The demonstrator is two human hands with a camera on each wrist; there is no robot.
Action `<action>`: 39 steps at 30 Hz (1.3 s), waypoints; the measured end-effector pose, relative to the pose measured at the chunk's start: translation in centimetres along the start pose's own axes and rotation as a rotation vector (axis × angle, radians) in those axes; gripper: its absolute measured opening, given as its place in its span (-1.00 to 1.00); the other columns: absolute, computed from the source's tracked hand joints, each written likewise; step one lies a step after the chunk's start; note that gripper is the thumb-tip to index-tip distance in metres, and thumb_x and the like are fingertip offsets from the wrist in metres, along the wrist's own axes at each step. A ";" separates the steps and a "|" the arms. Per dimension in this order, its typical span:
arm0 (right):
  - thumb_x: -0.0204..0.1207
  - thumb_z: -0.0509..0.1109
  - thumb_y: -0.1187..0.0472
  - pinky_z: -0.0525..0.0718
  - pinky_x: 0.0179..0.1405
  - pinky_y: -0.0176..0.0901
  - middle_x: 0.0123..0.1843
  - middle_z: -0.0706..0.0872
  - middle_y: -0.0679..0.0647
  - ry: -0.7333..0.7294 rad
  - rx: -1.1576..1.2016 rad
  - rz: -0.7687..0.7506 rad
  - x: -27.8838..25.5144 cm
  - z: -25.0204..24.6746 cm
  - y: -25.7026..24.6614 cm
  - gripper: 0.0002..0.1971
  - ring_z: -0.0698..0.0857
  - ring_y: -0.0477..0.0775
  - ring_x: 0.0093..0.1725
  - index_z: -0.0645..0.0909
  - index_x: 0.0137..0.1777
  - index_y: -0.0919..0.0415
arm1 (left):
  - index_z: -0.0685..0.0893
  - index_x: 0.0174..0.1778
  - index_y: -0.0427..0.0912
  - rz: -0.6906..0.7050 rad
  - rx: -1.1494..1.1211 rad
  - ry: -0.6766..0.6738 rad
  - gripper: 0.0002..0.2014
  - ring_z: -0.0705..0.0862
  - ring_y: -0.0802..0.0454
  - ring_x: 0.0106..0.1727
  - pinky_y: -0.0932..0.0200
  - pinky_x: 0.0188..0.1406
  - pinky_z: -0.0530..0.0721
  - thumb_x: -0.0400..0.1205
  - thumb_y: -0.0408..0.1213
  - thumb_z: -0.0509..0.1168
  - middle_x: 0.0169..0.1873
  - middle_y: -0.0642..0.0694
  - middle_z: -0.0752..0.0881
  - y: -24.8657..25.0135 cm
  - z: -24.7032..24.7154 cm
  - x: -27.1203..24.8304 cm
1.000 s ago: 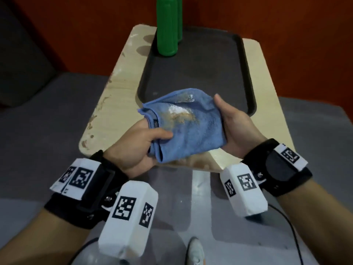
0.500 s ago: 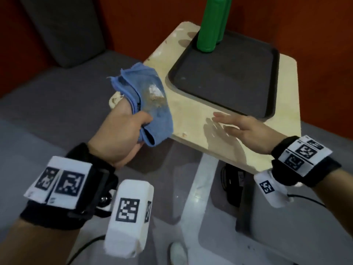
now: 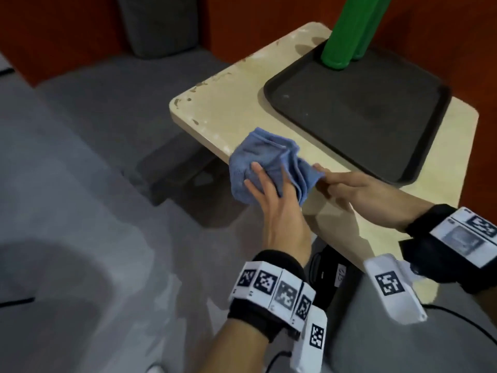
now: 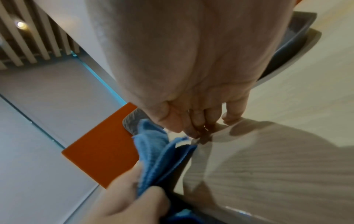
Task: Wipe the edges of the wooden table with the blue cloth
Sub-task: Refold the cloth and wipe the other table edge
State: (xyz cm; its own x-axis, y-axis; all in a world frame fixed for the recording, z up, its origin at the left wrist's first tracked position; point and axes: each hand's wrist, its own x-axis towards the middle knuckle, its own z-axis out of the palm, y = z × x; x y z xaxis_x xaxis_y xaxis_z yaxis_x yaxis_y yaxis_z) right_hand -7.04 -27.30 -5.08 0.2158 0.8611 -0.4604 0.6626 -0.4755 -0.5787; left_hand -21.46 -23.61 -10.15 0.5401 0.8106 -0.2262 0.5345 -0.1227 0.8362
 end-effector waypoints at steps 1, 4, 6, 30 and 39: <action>0.70 0.07 0.21 0.08 0.57 -0.37 0.62 0.23 -0.34 -0.010 0.024 -0.008 0.0 -0.1 0.0 -0.53 0.19 -0.38 0.58 0.34 0.59 -0.08 | -0.23 0.70 -0.05 -0.013 0.038 0.005 -0.11 -0.56 -0.28 0.60 0.02 0.65 0.00 0.59 -0.71 0.09 0.59 -0.14 -0.57 0.2 0.5 0.2; 0.59 0.06 0.07 0.17 0.65 -0.15 0.58 0.39 -0.32 -0.057 0.067 -0.058 0.0 -0.4 -0.1 -0.50 0.30 -0.33 0.56 0.43 0.54 -0.12 | -0.23 0.70 -0.14 -0.029 0.159 0.027 -0.12 -0.57 -0.39 0.57 -0.05 0.66 -0.01 0.58 -0.69 0.10 0.57 -0.22 -0.58 0.0 0.7 1.1; 0.68 0.05 0.18 0.09 0.65 -0.24 0.62 0.31 -0.29 -0.063 0.097 -0.026 0.1 -0.6 0.0 -0.53 0.23 -0.35 0.59 0.39 0.57 -0.05 | -0.25 0.69 -0.14 -0.033 0.205 0.030 -0.11 -0.57 -0.37 0.58 -0.13 0.69 -0.05 0.57 -0.71 0.08 0.58 -0.21 -0.57 -0.7 0.2 2.0; 0.71 0.04 0.32 0.00 0.54 -0.41 0.68 0.16 -0.21 -0.016 0.019 -0.006 4.3 -0.1 -3.0 -0.48 0.11 -0.27 0.64 0.21 0.66 0.04 | -0.17 0.69 -0.28 0.008 0.333 0.130 -0.20 -0.45 -0.58 0.56 -0.38 0.64 -0.03 0.61 -0.55 0.16 0.61 -0.42 -0.42 -2.3 -2.1 5.1; 0.76 -0.03 0.09 -0.05 0.66 -0.25 0.71 0.07 -0.16 0.016 -0.056 -0.035 4.5 0.5 -2.2 -0.52 0.05 -0.23 0.67 0.14 0.67 0.02 | -0.18 0.70 -0.21 -0.041 0.305 0.120 -0.20 -0.47 -0.50 0.58 -0.33 0.64 0.07 0.63 -0.60 0.12 0.62 -0.30 -0.45 -2.5 -3.6 6.2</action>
State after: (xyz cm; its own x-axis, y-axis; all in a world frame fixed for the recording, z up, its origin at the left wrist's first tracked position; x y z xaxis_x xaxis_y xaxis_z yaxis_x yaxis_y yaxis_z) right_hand -7.90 -22.46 -6.19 0.2027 0.8800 -0.4295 0.7092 -0.4344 -0.5553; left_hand -21.78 -16.19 -11.90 0.4433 0.8780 -0.1805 0.7339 -0.2399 0.6355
